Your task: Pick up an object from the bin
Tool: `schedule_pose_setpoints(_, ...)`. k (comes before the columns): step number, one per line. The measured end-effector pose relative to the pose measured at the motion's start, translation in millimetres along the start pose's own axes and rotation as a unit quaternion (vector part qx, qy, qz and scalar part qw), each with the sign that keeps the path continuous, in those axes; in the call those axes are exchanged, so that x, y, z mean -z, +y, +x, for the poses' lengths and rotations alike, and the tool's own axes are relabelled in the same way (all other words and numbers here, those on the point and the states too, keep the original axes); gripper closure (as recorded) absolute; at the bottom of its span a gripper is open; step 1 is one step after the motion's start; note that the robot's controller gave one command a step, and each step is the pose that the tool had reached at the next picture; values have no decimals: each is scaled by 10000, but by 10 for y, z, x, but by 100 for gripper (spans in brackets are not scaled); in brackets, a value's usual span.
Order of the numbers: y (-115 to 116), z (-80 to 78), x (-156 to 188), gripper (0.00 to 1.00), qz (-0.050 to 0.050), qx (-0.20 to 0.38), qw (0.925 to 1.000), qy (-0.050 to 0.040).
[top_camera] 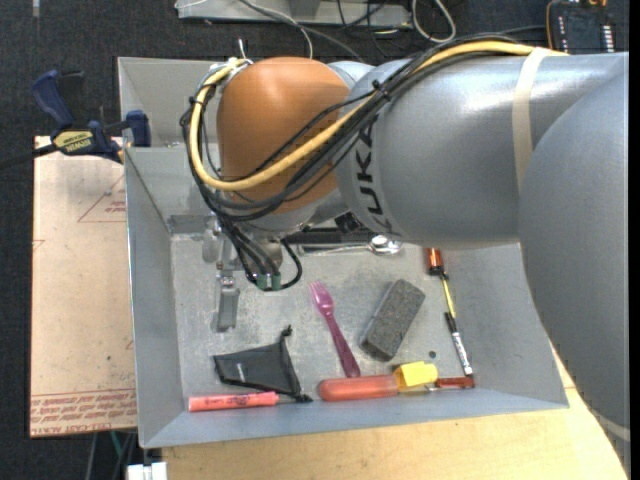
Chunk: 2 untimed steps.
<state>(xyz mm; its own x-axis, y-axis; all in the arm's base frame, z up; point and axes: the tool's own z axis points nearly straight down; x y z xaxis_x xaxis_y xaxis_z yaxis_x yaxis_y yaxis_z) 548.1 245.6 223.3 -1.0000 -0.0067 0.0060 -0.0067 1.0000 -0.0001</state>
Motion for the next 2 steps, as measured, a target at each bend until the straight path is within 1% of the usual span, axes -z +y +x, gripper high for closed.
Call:
schedule_pose_setpoints(1, -20, -16, 50, 0, -7, -30, 10000, -33)
schedule_pose_setpoints(2, -485, 402, -1007, 0, -7, 818, 9966, -31)
